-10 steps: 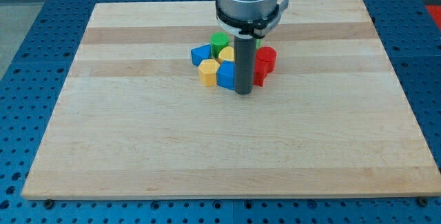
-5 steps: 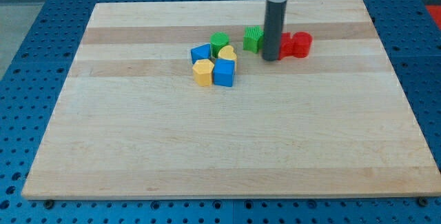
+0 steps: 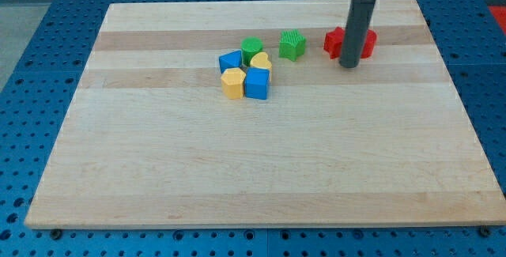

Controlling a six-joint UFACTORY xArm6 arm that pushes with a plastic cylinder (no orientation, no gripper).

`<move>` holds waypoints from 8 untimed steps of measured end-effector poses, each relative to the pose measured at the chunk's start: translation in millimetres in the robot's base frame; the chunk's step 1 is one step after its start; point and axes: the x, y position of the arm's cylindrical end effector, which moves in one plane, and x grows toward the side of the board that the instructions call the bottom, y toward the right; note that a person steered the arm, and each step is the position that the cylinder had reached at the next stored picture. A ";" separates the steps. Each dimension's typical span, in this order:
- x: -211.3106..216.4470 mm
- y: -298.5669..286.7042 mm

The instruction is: Slide the green circle to top center

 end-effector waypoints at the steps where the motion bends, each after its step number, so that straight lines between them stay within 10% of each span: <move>1: -14.2 7.2; 8: -67.3 27.4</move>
